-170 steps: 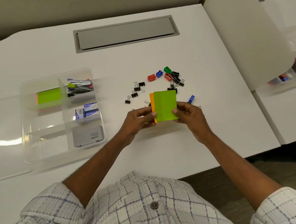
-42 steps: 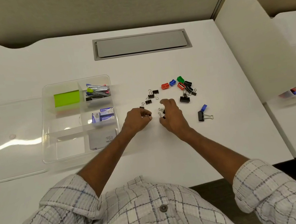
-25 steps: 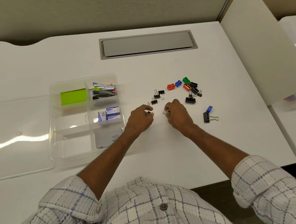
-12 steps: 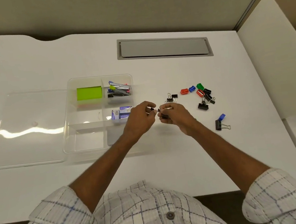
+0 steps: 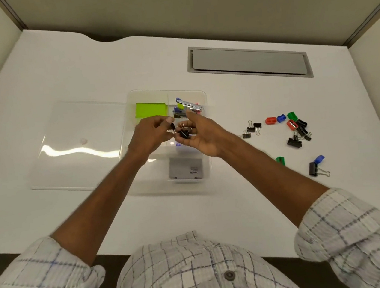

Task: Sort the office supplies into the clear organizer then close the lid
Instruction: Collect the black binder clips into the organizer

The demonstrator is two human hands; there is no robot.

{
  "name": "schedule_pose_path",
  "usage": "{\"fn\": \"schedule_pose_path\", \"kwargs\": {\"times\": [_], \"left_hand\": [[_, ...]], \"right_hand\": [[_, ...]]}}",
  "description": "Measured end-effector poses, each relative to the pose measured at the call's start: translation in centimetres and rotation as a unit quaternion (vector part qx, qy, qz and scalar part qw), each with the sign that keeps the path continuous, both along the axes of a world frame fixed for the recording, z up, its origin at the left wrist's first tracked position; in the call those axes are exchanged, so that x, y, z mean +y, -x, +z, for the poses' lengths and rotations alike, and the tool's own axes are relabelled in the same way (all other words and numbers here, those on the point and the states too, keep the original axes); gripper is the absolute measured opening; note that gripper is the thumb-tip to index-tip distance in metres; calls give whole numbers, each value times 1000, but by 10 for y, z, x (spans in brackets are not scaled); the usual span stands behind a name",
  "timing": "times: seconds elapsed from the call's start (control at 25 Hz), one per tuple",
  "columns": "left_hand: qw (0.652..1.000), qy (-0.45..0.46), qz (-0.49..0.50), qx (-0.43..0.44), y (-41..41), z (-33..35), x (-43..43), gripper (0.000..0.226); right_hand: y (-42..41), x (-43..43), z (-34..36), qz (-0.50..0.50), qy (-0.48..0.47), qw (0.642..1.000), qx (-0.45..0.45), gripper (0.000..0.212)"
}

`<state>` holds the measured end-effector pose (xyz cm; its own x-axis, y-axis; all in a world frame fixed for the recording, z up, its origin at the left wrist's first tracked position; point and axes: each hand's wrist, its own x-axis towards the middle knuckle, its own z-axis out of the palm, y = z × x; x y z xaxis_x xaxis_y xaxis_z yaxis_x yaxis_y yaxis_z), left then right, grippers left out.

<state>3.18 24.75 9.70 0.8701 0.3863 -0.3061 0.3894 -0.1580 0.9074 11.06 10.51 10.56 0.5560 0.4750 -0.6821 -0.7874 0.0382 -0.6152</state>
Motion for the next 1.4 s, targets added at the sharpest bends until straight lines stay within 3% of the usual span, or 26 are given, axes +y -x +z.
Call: {"fn": "schedule_pose_path", "kwargs": {"times": [0.16, 0.48, 0.6, 0.68, 0.8, 0.88, 1.08, 1.4], "left_hand": [[1000, -6, 19, 9, 9, -8, 40, 20], [985, -170, -19, 33, 13, -17, 78, 23], [980, -194, -32, 26, 11, -18, 80, 23], [978, -202, -41, 23, 11, -19, 79, 22], [972, -221, -74, 2, 12, -22, 76, 26], [967, -228, -109, -14, 12, -24, 68, 27], [958, -229, -158, -74, 2, -24, 27, 25], [946, -211, -230, -85, -25, -17, -66, 29]], "right_hand": [[5, 45, -2, 10, -2, 1000, -1, 29], [12, 86, -10, 59, 58, 996, -42, 49], [18, 85, -8, 77, 74, 991, -80, 41], [22, 77, -9, 118, 108, 973, -165, 34], [28, 53, -10, 173, 194, 902, -345, 45], [34, 32, -13, 170, 213, 876, -397, 47], [39, -31, -17, 133, 253, 869, -404, 38], [20, -120, -26, 89, 304, 843, -435, 35]]}}
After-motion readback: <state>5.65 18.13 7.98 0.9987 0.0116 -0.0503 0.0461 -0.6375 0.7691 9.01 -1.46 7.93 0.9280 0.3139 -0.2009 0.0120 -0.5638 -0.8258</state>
